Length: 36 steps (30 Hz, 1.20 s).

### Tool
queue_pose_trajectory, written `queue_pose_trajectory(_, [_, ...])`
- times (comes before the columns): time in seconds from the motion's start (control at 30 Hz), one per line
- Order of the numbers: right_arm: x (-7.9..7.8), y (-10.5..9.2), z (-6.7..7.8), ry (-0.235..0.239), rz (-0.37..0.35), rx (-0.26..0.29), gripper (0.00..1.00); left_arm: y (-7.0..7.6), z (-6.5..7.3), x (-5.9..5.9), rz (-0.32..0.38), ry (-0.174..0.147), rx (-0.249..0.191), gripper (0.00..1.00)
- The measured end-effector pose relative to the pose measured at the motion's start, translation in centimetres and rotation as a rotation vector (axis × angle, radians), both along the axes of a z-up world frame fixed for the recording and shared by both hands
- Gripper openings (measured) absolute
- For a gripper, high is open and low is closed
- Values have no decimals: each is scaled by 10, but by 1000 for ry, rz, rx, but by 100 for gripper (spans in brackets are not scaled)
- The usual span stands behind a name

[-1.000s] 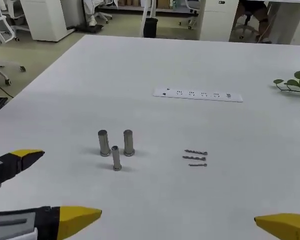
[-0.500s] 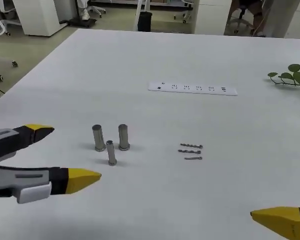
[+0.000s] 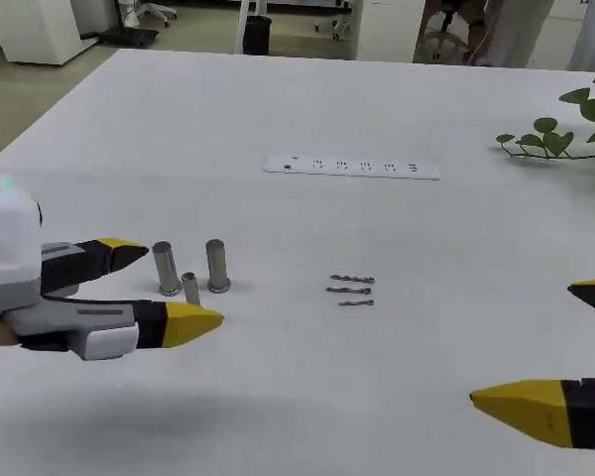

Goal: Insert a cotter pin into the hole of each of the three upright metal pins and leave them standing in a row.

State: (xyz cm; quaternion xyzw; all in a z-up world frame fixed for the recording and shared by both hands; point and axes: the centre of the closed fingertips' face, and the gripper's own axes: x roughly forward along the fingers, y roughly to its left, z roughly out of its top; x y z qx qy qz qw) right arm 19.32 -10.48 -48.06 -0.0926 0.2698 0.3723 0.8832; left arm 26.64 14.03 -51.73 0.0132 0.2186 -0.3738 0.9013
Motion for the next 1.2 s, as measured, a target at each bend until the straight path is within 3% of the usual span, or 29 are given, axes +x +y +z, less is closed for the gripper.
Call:
queue_pose_trajectory(0.27, [-7, 8, -9, 16, 57, -40, 94, 2, -12, 14, 25, 4, 23, 68])
queue_pose_trajectory(0.67, [-9, 8, -11, 21, 39, -32, 95, -5, -30, 20, 15, 26, 58, 50])
queue_pose_trajectory(0.97, [-9, 9, -12, 29, 31, -15, 95, -8, -37, 22, 25, 59, 26, 40])
queue_pose_trajectory(1.2, [-11, 9, -12, 29, 31, -14, 95, -6, -43, 25, 37, 69, 36, 32])
